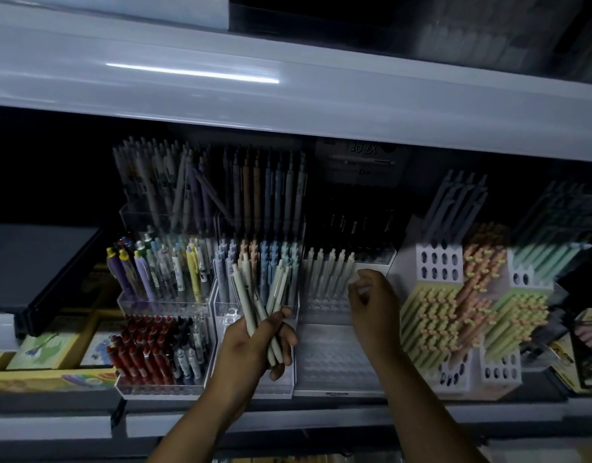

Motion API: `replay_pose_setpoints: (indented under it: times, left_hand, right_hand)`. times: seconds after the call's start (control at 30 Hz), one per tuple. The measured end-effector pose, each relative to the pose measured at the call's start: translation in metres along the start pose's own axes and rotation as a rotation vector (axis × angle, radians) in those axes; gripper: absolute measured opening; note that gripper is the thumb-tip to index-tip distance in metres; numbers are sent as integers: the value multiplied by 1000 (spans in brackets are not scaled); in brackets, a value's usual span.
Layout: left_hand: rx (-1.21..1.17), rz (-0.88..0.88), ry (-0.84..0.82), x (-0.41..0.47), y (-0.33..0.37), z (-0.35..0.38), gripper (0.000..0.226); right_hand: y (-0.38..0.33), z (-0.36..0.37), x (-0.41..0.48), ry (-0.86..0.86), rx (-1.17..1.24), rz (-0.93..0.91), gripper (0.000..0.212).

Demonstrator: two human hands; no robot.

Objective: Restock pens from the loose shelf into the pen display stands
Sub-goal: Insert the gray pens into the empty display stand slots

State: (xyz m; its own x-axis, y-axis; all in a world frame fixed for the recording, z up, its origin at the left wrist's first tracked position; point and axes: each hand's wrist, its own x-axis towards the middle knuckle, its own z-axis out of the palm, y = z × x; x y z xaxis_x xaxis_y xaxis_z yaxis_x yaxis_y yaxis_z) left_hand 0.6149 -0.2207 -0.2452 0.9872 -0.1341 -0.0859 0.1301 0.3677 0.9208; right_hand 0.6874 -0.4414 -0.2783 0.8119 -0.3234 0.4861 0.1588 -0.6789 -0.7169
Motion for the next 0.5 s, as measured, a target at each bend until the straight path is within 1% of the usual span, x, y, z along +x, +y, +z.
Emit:
replay_pose_setpoints:
  times: [0.03,0.07,0.13,0.2,0.27,0.37,0.5]
  left_hand:
    - [1,1,1,0,-1,1,29]
    - [4,2,3,1,-1,2,29]
    - [10,2,3,0,-2,5,29]
    - [17,-1,0,0,-3,8,29]
    - [30,-3,-4,-1,-4,11,34]
    - [58,11,-10,-2,-4,13,44]
    - [66,14,-24,-1,-4,15,45]
  right_hand:
    - [-11,-3,-8,-3,37,2,17]
    - [-21,-6,-15,-49,97,18,14]
    - [-40,-10,-29,-226,277,96,8]
    - [-56,-15,-39,-405,469,160,9]
    - [-67,-18,-43,-502,573,176,13]
    - [-80,-20,-44,-542,599,169,10]
    - [-81,-18,-45,-509,637,237,5]
